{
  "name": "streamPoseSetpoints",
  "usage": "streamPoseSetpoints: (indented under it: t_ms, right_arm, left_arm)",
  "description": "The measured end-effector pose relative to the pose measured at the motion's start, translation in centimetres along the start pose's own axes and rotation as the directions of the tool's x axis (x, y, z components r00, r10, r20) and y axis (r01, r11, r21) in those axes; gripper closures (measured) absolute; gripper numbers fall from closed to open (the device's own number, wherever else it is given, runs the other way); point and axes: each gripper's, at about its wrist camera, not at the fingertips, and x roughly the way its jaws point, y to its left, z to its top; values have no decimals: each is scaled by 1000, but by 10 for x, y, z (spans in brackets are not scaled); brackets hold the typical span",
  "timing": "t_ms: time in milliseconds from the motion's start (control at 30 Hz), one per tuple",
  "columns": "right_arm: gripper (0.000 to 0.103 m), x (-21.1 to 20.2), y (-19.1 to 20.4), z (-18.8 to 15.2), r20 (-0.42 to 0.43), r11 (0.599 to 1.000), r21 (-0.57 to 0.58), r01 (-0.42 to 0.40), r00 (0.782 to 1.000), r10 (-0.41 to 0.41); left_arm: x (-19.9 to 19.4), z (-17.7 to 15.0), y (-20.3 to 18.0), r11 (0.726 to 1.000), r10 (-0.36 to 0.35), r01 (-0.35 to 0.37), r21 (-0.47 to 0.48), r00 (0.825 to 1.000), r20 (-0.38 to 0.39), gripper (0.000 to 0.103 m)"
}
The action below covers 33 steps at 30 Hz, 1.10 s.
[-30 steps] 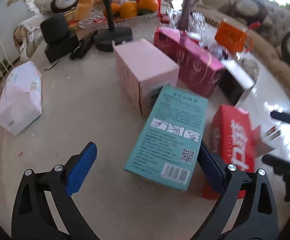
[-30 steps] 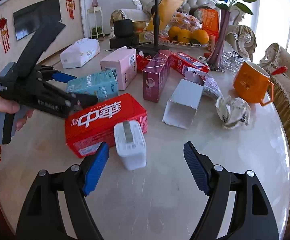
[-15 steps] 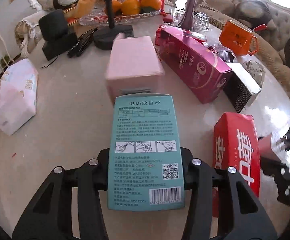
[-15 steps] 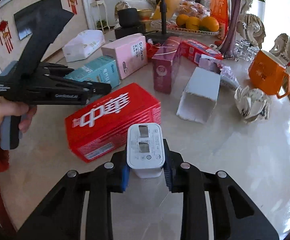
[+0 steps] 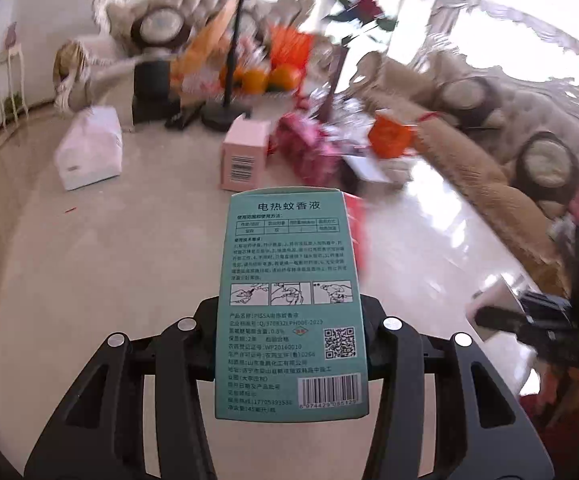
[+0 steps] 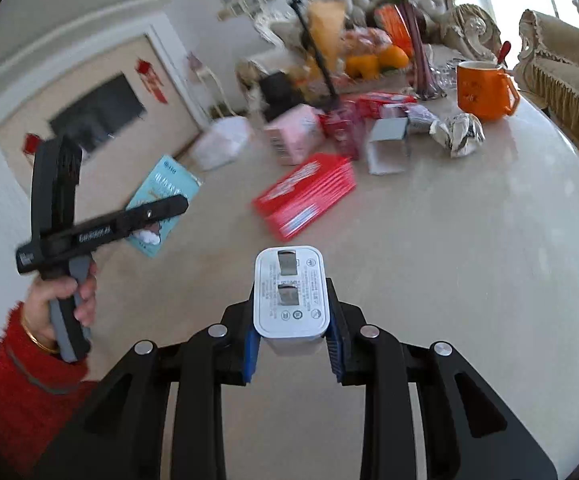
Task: Collect trash
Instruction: 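Carry the teal box and white plug over the wastebasket and open both tools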
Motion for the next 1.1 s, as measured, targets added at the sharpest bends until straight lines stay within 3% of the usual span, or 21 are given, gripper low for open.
streamPoseSetpoints:
  t_ms: [133, 233, 333, 533, 667, 900, 1100]
  right_arm:
    - [77, -44, 32, -64, 12, 997, 10, -71, 997, 71]
    - [77, -56, 54, -114, -29, 992, 39, -123, 992, 124]
    - [77, -45, 72, -162, -122, 994, 39, -105, 986, 109]
    - [77, 10, 61, -242, -297, 995, 101, 23, 955, 8]
    - [77, 25, 50, -275, -385, 989, 94, 116, 920, -71]
    - [77, 29, 55, -280, -401, 987, 90, 132, 912, -86]
    - [77, 35, 47, -280, -413, 987, 77, 144, 905, -100]
  left_arm:
    - [-70, -80, -39, 999, -26, 26, 27, 999, 21, 56]
    - [-96, -153, -65, 999, -41, 41, 10, 998, -40, 56]
    - [-86, -228, -81, 997, -65, 57, -55, 985, -159, 56]
    - [-24, -321, -96, 997, 29, -49, -62, 954, -299, 56]
    - [1, -350, -91, 995, 22, -59, -81, 919, -395, 56]
    - [2, -349, -81, 990, 44, -92, -108, 922, -386, 56]
    - [9, -352, -84, 990, 54, -103, -97, 909, -413, 56]
